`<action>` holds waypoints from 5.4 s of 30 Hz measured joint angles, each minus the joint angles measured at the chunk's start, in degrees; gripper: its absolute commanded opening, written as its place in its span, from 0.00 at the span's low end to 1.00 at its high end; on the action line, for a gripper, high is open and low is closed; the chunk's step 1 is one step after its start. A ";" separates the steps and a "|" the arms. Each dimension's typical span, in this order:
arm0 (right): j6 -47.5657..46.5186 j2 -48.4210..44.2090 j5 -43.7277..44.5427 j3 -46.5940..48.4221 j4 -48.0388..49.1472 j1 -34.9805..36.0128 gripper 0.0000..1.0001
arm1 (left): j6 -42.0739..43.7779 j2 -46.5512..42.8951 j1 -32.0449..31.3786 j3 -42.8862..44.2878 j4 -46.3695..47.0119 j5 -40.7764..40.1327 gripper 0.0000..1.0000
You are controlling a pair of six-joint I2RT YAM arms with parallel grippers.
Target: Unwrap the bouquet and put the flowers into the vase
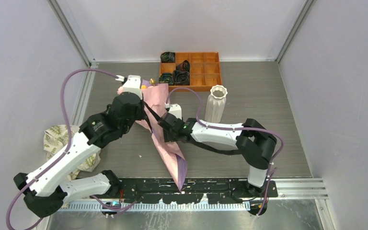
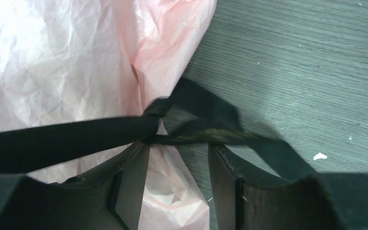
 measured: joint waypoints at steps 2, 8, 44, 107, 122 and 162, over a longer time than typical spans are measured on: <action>-0.13 1.14 0.57 0.39 -0.55 -0.02 0.53 | -0.09 -1.16 0.00 1.77 -1.05 -1.77 0.04; -0.35 1.90 2.75 0.70 -2.47 -0.48 0.53 | -0.02 -1.84 0.02 9.35 -4.28 -10.23 0.06; -2.80 -20.31 13.22 4.76 -16.22 -1.49 0.59 | -3.45 -16.44 0.02 14.27 -18.40 -49.07 0.68; -3.65 7.98 -20.50 21.20 -2.36 2.25 0.01 | -12.13 -25.73 1.60 4.74 -19.43 -32.17 0.70; -2.58 28.70 -27.58 31.98 -3.30 9.33 0.47 | -12.13 -26.43 1.60 4.68 -20.63 -35.15 0.71; -15.23 9.97 3.45 29.75 -18.91 4.11 0.40 | -14.08 -18.56 1.60 -1.09 -17.53 -27.69 0.68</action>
